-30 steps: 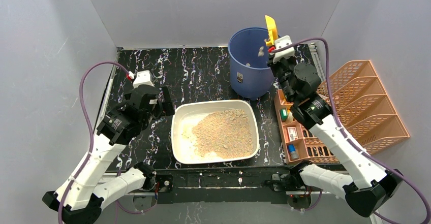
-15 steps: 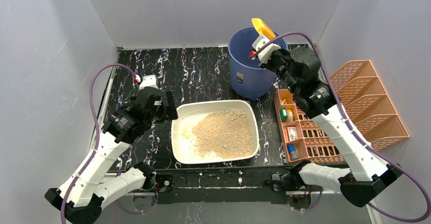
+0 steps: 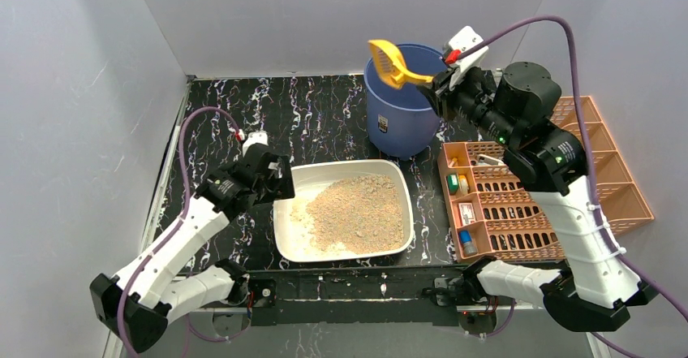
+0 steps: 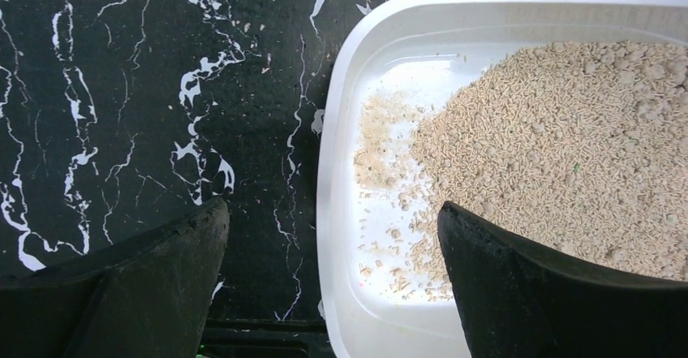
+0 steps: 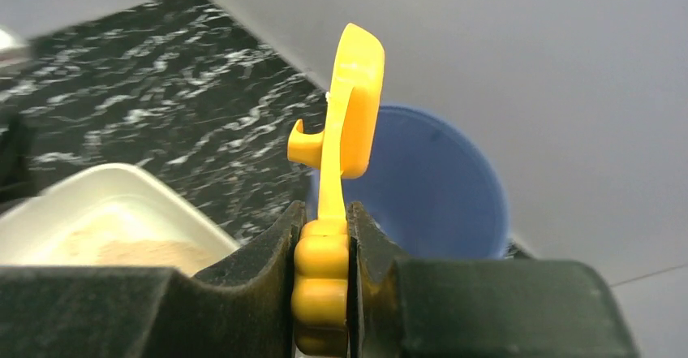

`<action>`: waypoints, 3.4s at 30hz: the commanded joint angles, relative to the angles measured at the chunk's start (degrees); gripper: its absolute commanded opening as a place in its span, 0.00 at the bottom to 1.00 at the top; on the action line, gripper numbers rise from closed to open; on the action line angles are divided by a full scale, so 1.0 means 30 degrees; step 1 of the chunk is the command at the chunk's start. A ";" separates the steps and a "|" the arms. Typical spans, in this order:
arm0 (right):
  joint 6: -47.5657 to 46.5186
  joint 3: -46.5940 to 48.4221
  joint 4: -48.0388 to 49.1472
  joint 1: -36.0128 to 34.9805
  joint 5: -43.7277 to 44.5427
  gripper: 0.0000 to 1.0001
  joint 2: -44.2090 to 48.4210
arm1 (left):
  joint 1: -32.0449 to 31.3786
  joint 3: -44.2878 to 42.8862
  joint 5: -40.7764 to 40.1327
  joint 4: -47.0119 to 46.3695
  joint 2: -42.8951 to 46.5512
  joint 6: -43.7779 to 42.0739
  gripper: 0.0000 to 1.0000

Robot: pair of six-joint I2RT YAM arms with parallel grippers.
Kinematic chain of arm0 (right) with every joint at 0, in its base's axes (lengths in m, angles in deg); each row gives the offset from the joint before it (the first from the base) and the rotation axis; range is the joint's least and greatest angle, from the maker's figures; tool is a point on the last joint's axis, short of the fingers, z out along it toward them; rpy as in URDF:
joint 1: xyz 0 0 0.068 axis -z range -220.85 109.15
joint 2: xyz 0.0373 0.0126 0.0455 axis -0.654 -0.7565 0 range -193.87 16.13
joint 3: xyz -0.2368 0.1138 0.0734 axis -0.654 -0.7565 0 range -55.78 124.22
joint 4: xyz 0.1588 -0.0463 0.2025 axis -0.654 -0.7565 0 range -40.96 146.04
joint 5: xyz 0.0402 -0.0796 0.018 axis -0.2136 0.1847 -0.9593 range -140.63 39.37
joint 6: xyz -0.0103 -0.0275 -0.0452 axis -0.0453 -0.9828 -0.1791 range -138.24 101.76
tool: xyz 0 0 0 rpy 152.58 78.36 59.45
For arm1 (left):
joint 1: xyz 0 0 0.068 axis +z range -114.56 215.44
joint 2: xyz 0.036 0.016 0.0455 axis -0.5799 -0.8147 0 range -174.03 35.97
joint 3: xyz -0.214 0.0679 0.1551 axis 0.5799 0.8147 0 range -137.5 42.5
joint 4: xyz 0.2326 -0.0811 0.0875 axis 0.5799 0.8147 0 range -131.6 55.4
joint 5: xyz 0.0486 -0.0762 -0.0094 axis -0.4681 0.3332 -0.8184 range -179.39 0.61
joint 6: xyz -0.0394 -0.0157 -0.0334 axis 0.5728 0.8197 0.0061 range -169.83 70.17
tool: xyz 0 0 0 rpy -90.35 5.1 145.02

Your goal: Clean the litter box

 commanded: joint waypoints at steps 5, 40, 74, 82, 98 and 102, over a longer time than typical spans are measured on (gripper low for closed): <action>0.7372 0.1925 -0.4632 0.0015 -0.4503 0.01 0.0721 | -0.0035 -0.0116 0.0159 -0.2564 -0.2808 -0.0669 0.98; 1.2742 -0.1701 -1.2504 0.0013 -0.7435 0.01 0.3638 | 0.0082 -0.6198 0.3990 -0.5586 -1.3351 -1.1880 0.95; 1.3798 -0.3721 -1.1539 0.0021 -0.7010 0.01 0.3316 | -0.0094 -0.0749 0.5997 -0.3369 -0.9932 -0.7455 0.00; 1.4568 -0.5320 -1.0436 0.0023 -0.5992 0.01 0.3318 | -0.0402 0.1747 0.4966 -0.2111 -0.6161 -0.1751 0.00; 1.6820 -0.8467 -0.6759 0.0026 -0.4365 0.01 0.3988 | -0.2817 0.3130 0.3824 -0.3284 -0.2848 0.6346 0.23; 1.7278 -0.9038 -0.6135 0.0032 -0.4321 0.01 0.4275 | -0.3421 0.3097 0.3649 -0.3346 -0.3256 0.6407 0.34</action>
